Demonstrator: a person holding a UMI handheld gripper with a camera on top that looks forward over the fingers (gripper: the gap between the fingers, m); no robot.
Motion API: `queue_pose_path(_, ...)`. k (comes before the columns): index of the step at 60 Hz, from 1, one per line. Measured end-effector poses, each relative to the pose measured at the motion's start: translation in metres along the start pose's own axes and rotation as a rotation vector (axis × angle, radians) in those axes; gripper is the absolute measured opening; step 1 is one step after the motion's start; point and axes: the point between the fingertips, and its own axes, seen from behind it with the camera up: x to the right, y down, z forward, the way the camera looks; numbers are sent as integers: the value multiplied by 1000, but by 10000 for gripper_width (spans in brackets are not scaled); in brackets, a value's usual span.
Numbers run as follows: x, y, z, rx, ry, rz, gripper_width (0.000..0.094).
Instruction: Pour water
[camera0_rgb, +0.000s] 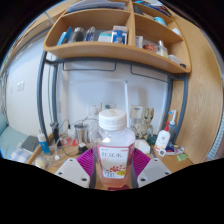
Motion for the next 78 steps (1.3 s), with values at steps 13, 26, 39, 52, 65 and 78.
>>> queue_pose_path(13, 16, 70, 26, -75, 0, 0, 489)
queue_pose_path(26, 19, 109, 40, -85, -11, 16, 533)
queue_pose_path(39, 15, 106, 41, -2, -39, 101, 612)
queue_pose_path(52, 6, 143, 29, -136, -56, 46, 842)
queue_pose_path(65, 23, 151, -24, -264, -38, 44, 846)
queue_pose_path(78, 40, 117, -86, -367, -44, 13, 843)
